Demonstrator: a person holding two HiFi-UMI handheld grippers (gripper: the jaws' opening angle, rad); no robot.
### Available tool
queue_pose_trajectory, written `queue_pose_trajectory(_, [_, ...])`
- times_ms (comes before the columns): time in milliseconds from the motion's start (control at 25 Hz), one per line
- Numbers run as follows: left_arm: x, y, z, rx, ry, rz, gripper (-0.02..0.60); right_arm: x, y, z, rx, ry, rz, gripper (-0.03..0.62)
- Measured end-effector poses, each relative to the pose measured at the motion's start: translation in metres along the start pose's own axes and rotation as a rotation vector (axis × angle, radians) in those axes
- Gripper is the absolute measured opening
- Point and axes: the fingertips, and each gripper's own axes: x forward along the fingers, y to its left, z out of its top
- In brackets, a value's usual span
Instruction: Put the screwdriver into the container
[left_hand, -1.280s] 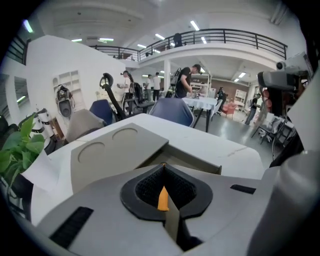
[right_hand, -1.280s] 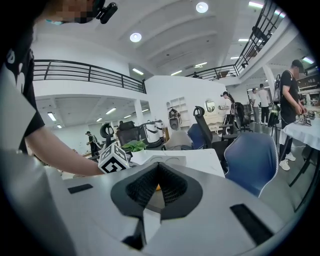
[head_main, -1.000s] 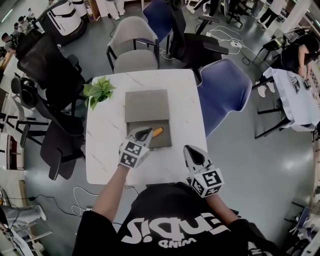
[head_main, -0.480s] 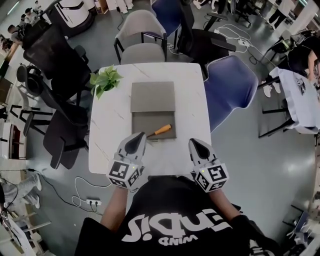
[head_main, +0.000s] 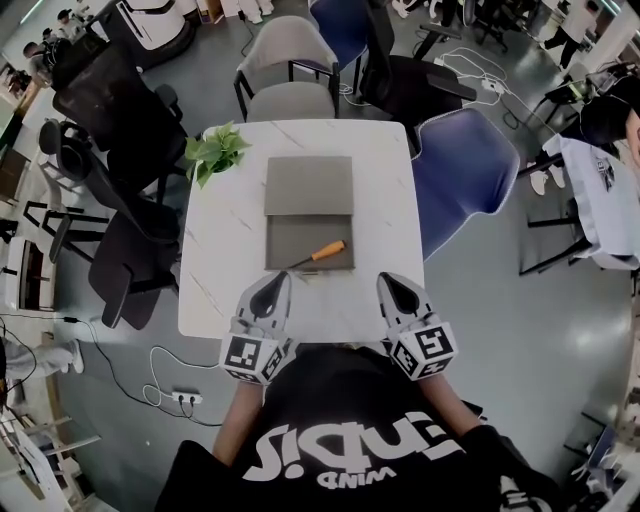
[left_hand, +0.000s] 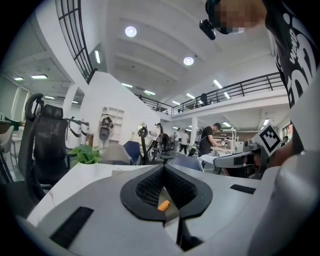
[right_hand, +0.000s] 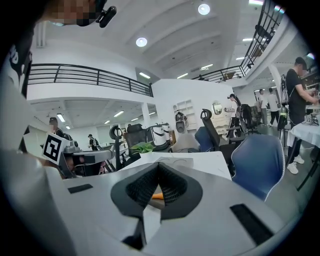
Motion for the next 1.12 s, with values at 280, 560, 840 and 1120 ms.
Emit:
queue_pose_trajectory(280, [-0.005, -0.004, -0.005, -0.005, 0.012, 0.008, 0.014, -0.004, 0.005, 0.0, -0.021, -0.008, 0.01, 0.012])
queue_pose_trajectory(560, [-0.012, -0.008, -0.009, -0.022, 0.027, 0.015, 0.013, -0.006, 0.008, 0.001, -0.019, -0.007, 0.023, 0.012])
queue_pose_trajectory(840, [-0.015, -0.007, -0.014, -0.032, 0.04, 0.022, 0.014, -0.006, 0.012, -0.002, -0.019, -0.001, 0.036, 0.012])
queue_pose_trajectory(1120, [-0.017, -0.007, -0.021, -0.047, 0.055, 0.014, 0.013, -0.005, 0.015, -0.005, -0.022, 0.009, 0.048, 0.012])
